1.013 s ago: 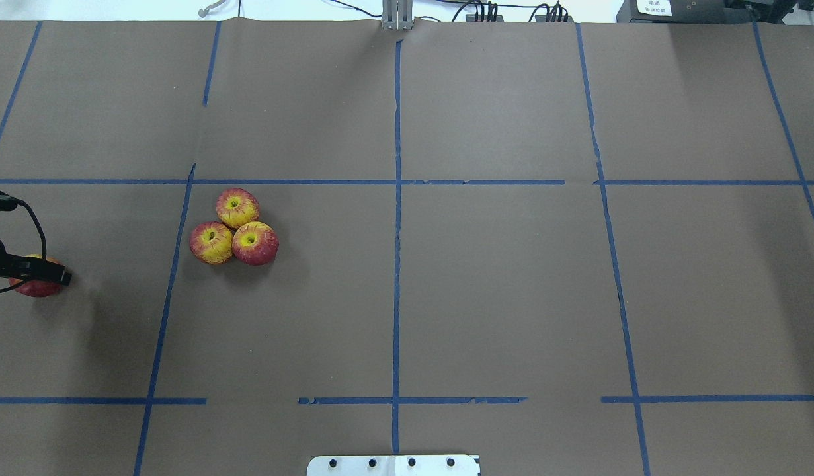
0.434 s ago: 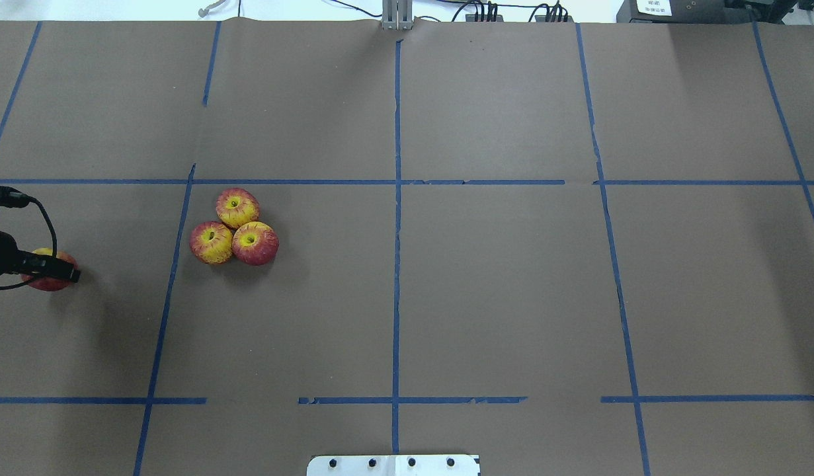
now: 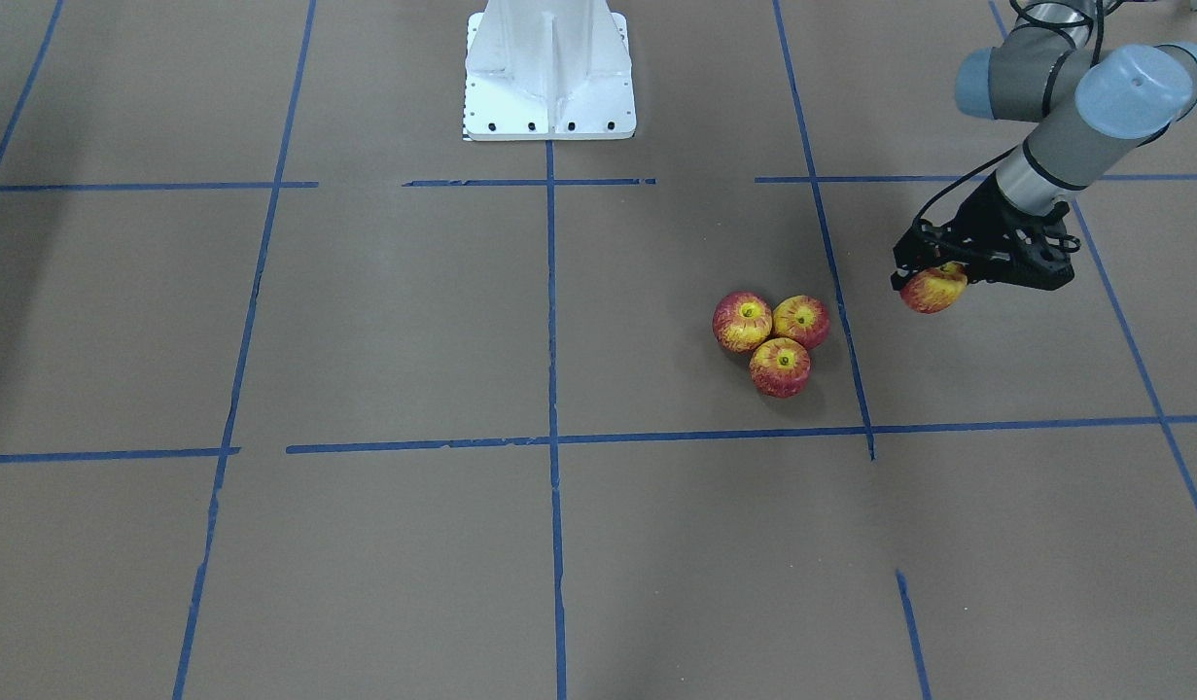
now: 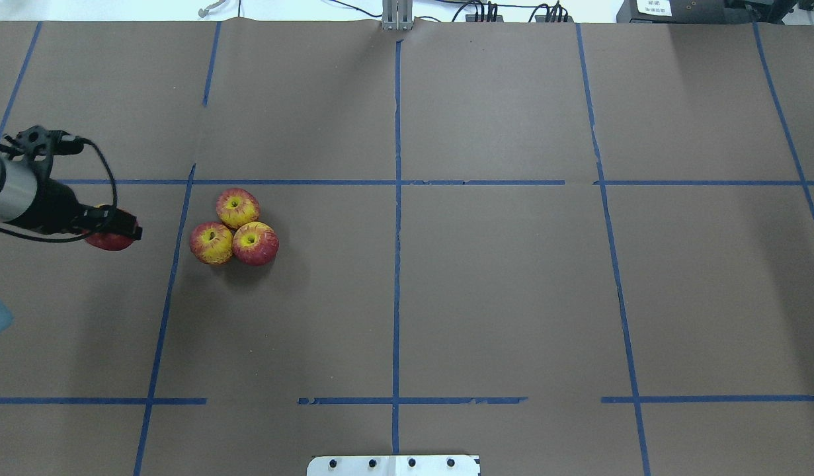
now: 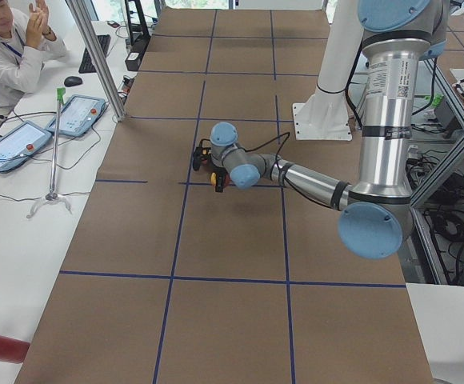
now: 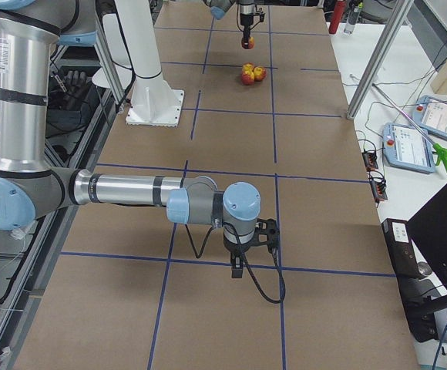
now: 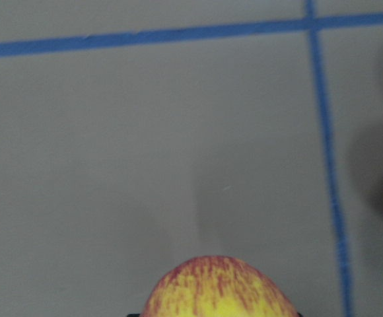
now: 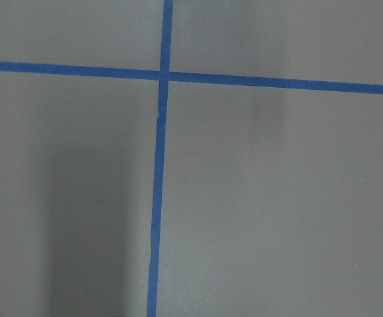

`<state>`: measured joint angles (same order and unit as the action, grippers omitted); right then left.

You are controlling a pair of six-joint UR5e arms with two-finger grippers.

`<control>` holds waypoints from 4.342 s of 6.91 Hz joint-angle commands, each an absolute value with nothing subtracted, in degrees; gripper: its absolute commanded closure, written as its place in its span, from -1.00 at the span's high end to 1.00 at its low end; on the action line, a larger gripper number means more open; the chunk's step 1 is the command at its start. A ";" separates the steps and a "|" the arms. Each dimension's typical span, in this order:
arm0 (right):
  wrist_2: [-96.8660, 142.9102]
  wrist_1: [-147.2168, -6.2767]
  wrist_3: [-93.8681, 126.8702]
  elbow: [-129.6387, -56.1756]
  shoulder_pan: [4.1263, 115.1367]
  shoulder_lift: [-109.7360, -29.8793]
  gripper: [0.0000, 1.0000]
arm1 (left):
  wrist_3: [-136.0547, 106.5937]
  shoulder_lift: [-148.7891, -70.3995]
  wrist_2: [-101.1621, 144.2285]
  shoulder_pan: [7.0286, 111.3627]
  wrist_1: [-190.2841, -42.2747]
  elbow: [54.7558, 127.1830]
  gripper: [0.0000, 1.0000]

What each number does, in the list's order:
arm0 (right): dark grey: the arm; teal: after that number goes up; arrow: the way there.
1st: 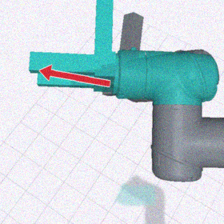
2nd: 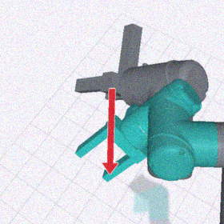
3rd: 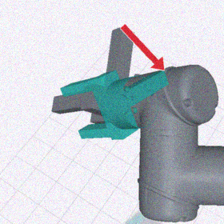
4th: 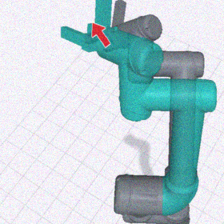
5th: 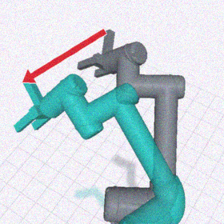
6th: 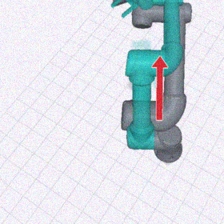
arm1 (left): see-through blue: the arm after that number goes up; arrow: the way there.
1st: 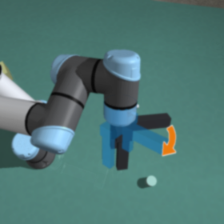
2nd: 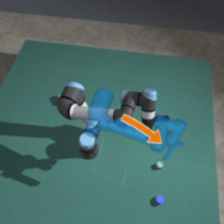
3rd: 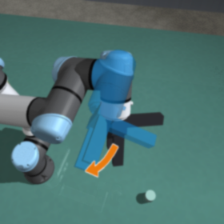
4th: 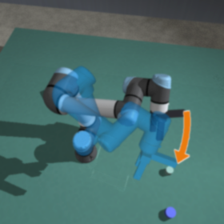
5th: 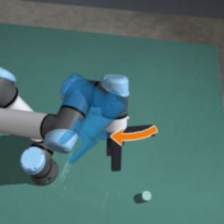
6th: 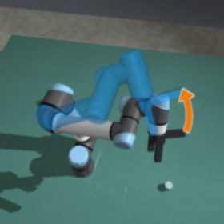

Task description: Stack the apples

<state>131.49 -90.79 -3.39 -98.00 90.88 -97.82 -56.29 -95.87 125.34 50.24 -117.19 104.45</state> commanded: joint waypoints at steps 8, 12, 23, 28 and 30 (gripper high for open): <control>131.48 -90.79 -3.43 -98.00 90.88 -97.82 1.00 | -64.07 -111.88 121.03 42.98 -102.57 99.58 -1.00; 131.48 -90.79 -3.43 -98.00 90.88 -97.82 1.00 | -63.98 -112.41 120.94 42.54 -102.83 98.61 -0.41; 131.48 -90.79 -3.34 -98.00 90.88 -97.82 1.00 | -42.18 -102.95 120.67 61.40 -91.23 116.37 1.00; 131.48 -90.79 -3.43 -98.00 90.88 -97.82 1.00 | 5.77 -92.63 131.92 87.25 -88.79 100.15 1.00; 131.48 -90.79 -3.34 -98.00 90.88 -97.82 1.00 | 6.50 -90.54 131.92 89.02 -84.05 101.50 1.00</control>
